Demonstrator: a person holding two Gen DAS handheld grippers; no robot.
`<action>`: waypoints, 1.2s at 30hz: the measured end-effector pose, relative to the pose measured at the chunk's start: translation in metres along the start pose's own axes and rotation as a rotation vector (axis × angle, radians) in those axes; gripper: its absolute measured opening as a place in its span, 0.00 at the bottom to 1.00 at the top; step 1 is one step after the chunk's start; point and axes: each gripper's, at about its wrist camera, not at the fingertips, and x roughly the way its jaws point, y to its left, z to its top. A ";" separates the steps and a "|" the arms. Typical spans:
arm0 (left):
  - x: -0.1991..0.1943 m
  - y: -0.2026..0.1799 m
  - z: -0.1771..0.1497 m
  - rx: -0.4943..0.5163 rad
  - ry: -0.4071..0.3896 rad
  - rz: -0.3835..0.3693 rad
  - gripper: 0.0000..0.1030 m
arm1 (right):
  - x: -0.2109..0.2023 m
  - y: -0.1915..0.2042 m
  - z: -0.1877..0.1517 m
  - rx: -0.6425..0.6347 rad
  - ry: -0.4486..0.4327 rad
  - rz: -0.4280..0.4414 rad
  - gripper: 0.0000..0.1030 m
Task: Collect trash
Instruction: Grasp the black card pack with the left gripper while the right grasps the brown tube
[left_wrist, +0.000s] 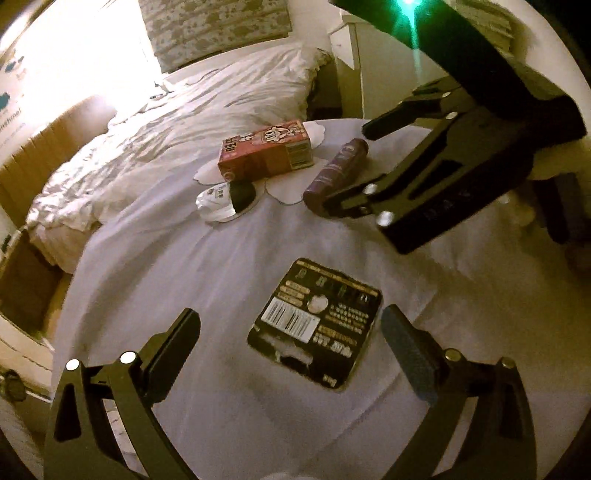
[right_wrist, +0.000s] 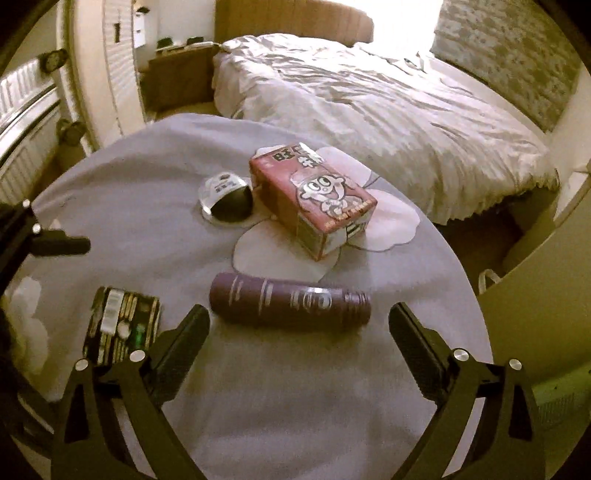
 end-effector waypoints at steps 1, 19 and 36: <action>0.001 0.001 0.001 -0.006 0.001 -0.013 0.86 | 0.002 -0.003 0.002 0.018 0.001 0.011 0.93; -0.001 0.028 0.001 -0.190 -0.006 -0.099 0.28 | -0.015 -0.025 -0.012 0.200 -0.011 0.136 0.49; 0.004 0.010 0.005 -0.098 0.008 -0.099 0.59 | 0.012 0.017 0.016 -0.055 0.018 0.117 0.32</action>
